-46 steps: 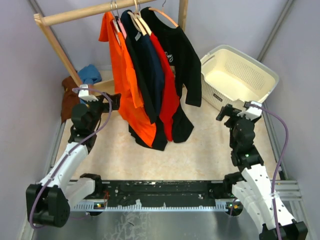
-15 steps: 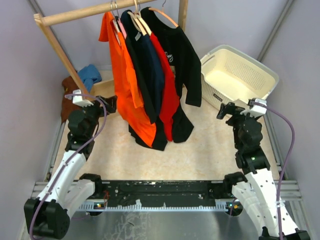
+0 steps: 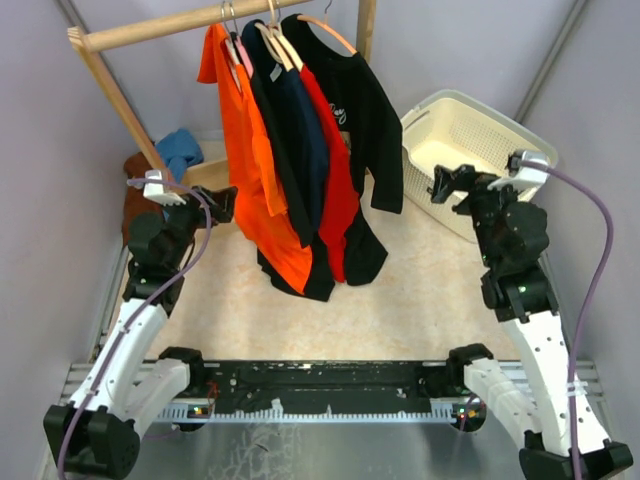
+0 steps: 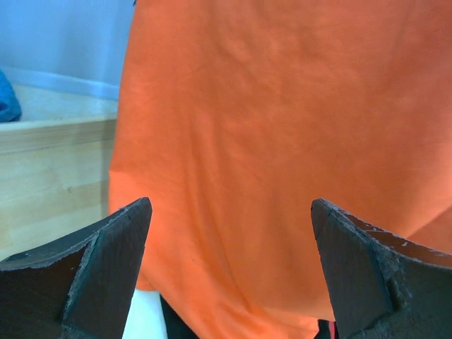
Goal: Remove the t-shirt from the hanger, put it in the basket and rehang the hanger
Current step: Pick up the hanger from the clothesline.
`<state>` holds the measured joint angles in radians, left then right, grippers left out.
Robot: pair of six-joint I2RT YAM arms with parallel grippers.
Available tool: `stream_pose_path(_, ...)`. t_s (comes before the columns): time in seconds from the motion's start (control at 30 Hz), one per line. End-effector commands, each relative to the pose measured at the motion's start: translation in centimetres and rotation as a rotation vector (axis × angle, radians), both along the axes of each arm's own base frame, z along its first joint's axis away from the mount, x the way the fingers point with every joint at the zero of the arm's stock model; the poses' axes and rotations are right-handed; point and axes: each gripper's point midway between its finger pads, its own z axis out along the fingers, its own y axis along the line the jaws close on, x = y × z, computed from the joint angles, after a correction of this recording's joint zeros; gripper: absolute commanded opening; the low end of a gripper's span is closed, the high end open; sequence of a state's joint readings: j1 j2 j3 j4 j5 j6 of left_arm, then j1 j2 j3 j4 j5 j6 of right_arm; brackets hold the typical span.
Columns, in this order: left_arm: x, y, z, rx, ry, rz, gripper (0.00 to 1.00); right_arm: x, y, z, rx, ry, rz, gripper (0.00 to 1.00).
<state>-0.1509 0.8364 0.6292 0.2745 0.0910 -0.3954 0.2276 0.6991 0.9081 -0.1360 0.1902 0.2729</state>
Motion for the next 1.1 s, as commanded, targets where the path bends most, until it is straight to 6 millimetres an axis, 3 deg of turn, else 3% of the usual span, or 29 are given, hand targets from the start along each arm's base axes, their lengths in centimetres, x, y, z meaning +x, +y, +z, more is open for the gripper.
stream_pose_path(0.0, -1.3, -1.6, 3.5, 0.03, -0.041, -0.107, 1.0, 0.4, 3.0, 7.1, 0.012, -0.139, 0.153, 0.99)
stream_pose_path(0.13, -2.7, -2.4, 6.0, 0.027, -0.082, -0.163, 1.0, 1.8, 4.7, 10.4, -0.001, -0.169, 0.228, 0.98)
stream_pose_path(0.27, -4.7, -2.9, 8.8, 0.027, -0.139, -0.212, 1.0, 3.7, 6.7, 12.9, -0.025, -0.187, 0.311, 0.9)
stream_pose_path(0.53, -8.1, -2.7, 12.9, 0.015, -0.211, -0.227, 1.0, 7.4, 9.7, 16.3, -0.054, -0.208, 0.429, 0.82)
stream_pose_path(0.8, -8.5, -2.9, 13.4, 0.013, -0.21, -0.246, 1.0, 10.8, 11.9, 18.1, -0.076, -0.212, 0.509, 0.68)
stream_pose_path(1.07, -8.4, -2.9, 13.4, 0.014, -0.206, -0.241, 1.0, 13.5, 14.5, 18.7, -0.131, -0.184, 0.558, 0.63)
